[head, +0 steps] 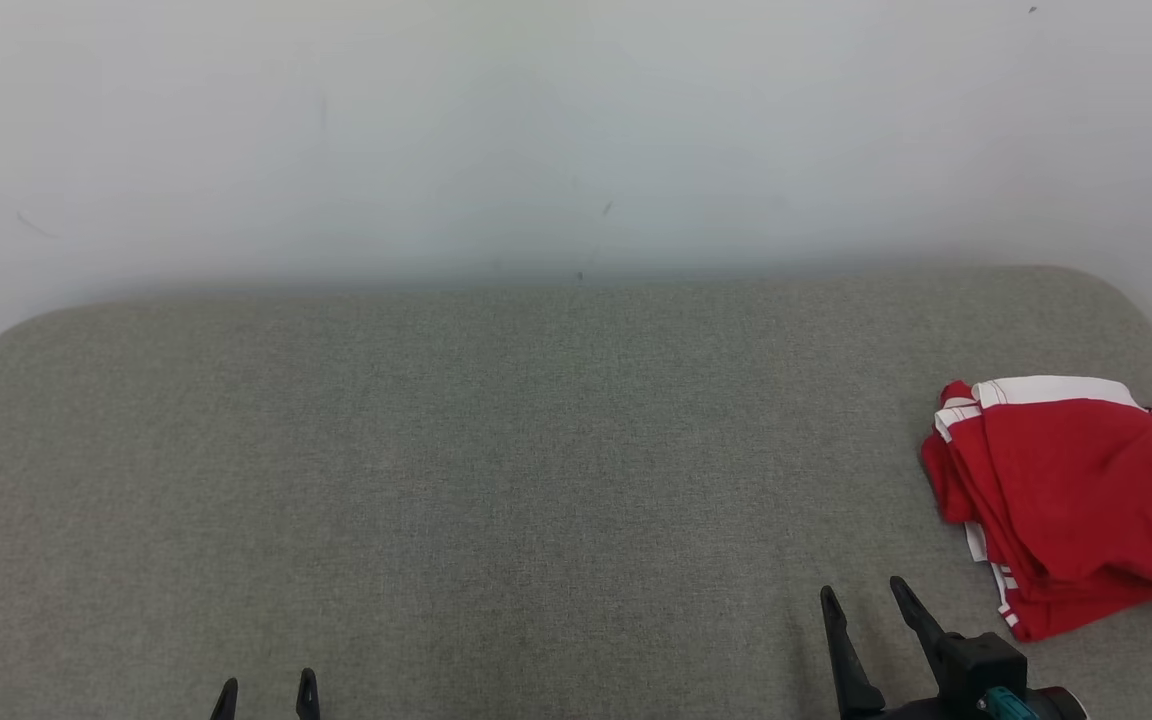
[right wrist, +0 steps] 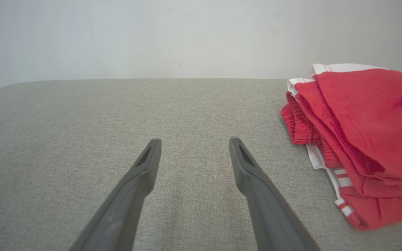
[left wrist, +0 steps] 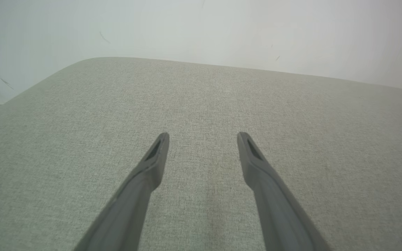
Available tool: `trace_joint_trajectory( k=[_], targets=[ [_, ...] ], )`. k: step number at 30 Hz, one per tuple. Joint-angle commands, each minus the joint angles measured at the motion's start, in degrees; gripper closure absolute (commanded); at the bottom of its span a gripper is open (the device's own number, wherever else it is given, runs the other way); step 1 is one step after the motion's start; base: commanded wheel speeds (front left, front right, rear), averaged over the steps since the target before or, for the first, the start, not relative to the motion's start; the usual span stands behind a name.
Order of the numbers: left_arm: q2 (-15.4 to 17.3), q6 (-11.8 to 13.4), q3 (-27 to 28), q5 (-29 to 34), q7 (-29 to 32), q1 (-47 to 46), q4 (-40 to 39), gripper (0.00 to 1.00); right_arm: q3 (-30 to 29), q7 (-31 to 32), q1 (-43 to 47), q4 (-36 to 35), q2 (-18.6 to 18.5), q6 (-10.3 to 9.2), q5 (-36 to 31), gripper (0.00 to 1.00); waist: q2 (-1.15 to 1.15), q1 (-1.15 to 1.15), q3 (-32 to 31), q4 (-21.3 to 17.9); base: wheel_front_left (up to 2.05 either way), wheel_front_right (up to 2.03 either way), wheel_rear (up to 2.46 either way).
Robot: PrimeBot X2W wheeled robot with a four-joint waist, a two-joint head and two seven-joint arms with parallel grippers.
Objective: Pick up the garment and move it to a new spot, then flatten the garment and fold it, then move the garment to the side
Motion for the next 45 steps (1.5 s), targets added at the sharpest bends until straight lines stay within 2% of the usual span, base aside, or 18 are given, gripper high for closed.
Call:
trace_joint_trajectory(
  k=[1,6,31,32,37,45],
  targets=[
    [-0.1,-0.1,0.0,-0.1,-0.2,0.5,-0.1,0.0,0.1,0.0,0.0,0.2,0.1,-0.16,-0.5,0.0,0.0,0.0,0.0,0.0,0.0,0.0,0.0],
    [0.0,-0.2,0.2,-0.4,-0.2,0.8,-0.3,0.0,0.1,0.0,-0.2,0.3,0.1,-0.16,-0.5,0.0,0.0,0.0,0.1,-1.1,0.0,0.0,0.0],
    [-0.1,-1.0,-0.6,-0.1,-0.2,0.9,0.3,0.0,-1.0,0.0,0.5,0.6,0.1,-0.16,-0.8,0.0,0.0,0.0,0.1,-1.0,0.0,0.0,0.0],
    [0.0,-0.9,-0.6,-0.2,0.0,0.2,0.4,1.0,-0.9,0.0,0.0,0.8,0.0,0.0,-0.5,1.0,0.0,0.0,0.1,-1.0,0.0,0.0,0.0],
    [-0.2,-0.9,-0.5,-1.1,0.5,0.6,2.6,1.0,-1.1,0.5,1.1,3.1,0.1,0.0,0.3,1.0,0.0,0.0,0.1,-1.0,0.0,0.0,0.0],
    [-0.2,-1.1,0.4,-10.1,3.0,-0.8,1.9,1.0,-2.2,3.2,0.5,1.5,0.1,-0.01,10.2,1.0,0.0,0.0,0.3,-0.7,0.0,0.0,0.0]
  ],
)
